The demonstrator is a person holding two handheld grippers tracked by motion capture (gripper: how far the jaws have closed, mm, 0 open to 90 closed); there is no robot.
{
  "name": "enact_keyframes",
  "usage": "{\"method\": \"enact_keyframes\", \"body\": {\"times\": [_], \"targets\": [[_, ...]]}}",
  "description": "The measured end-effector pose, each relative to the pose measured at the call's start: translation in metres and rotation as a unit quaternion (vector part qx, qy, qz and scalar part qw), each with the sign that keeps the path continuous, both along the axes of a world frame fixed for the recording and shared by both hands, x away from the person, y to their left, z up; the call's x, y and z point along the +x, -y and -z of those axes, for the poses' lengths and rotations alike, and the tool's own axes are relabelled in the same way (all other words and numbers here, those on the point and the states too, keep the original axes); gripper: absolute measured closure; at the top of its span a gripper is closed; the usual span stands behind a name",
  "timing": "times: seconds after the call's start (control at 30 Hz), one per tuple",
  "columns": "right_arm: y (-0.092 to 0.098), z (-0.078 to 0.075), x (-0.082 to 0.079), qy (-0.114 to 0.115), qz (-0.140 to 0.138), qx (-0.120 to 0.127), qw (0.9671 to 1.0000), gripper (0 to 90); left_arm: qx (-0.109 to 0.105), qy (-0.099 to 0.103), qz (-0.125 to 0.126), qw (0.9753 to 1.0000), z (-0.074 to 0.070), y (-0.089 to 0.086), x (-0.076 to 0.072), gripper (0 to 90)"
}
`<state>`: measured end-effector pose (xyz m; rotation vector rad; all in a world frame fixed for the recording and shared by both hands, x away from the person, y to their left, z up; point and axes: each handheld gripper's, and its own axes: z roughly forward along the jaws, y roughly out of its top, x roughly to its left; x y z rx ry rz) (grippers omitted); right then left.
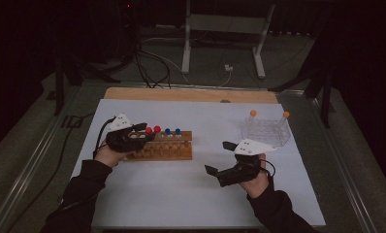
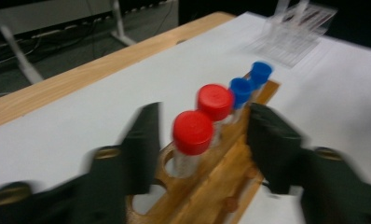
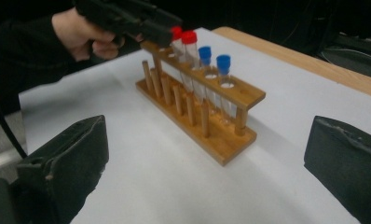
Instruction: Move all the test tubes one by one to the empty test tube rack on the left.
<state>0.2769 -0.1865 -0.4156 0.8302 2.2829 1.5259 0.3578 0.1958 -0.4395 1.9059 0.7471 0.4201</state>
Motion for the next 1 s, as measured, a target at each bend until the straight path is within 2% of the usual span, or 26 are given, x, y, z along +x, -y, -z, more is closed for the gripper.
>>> {"method": "enact_keyframes", "body": {"times": [0.13, 0.2, 0.23, 0.3, 0.4, 0.5, 0.57, 0.63, 0.67, 0.7, 0.77, 0.87, 0.9, 1.0], "targets": [[0.006, -0.002, 0.002, 0.030, 0.023, -0.013, 0.9992, 0.0, -0.029, 0.000, 0.011, 0.9995, -0.004, -0.005, -0.009, 24.8], [0.012, -0.005, 0.004, 0.032, 0.026, -0.003, 0.9991, 0.0, -0.039, -0.002, 0.016, 0.9991, -0.006, -0.007, -0.015, 15.8], [0.016, -0.007, 0.005, 0.036, 0.028, 0.003, 0.9990, 0.0, -0.045, 0.002, 0.023, 0.9987, -0.007, -0.008, -0.019, 14.6], [0.025, -0.011, 0.009, 0.051, 0.037, 0.012, 0.9980, 0.0, -0.055, 0.008, 0.034, 0.9979, -0.008, -0.010, -0.027, 6.1], [0.042, -0.018, 0.014, 0.075, 0.061, 0.013, 0.9952, 0.0, -0.060, 0.019, 0.044, 0.9970, -0.007, -0.011, -0.040, 2.5], [0.061, -0.025, 0.018, 0.103, 0.099, 0.004, 0.9897, 0.0, -0.066, 0.020, 0.053, 0.9962, -0.005, -0.011, -0.050, 2.1], [0.076, -0.028, 0.022, 0.109, 0.121, 0.005, 0.9866, 0.0, -0.064, 0.020, 0.060, 0.9960, -0.003, -0.011, -0.056, 2.1], [0.090, -0.029, 0.026, 0.117, 0.148, 0.004, 0.9820, 0.0, -0.061, 0.020, 0.060, 0.9961, -0.002, -0.010, -0.060, 2.1], [0.098, -0.029, 0.029, 0.112, 0.160, 0.003, 0.9807, 0.0, -0.061, 0.020, 0.064, 0.9959, -0.001, -0.010, -0.061, 2.1], [0.105, -0.028, 0.032, 0.113, 0.178, 0.002, 0.9776, 0.0, -0.059, 0.020, 0.065, 0.9959, 0.000, -0.010, -0.062, 2.1], [0.118, -0.026, 0.038, 0.108, 0.200, -0.009, 0.9737, 0.0, -0.062, 0.020, 0.066, 0.9957, 0.001, -0.011, -0.063, 2.0], [0.138, -0.020, 0.047, 0.092, 0.239, -0.003, 0.9666, 0.0, -0.063, 0.020, 0.068, 0.9955, 0.002, -0.011, -0.064, 2.0], [0.143, -0.018, 0.050, 0.088, 0.259, -0.005, 0.9617, 0.0, -0.063, 0.022, 0.068, 0.9955, 0.002, -0.011, -0.064, 2.1], [0.161, -0.009, 0.061, 0.072, 0.296, -0.007, 0.9525, 0.0, -0.067, 0.026, 0.061, 0.9956, 0.002, -0.012, -0.064, 2.1]]}}
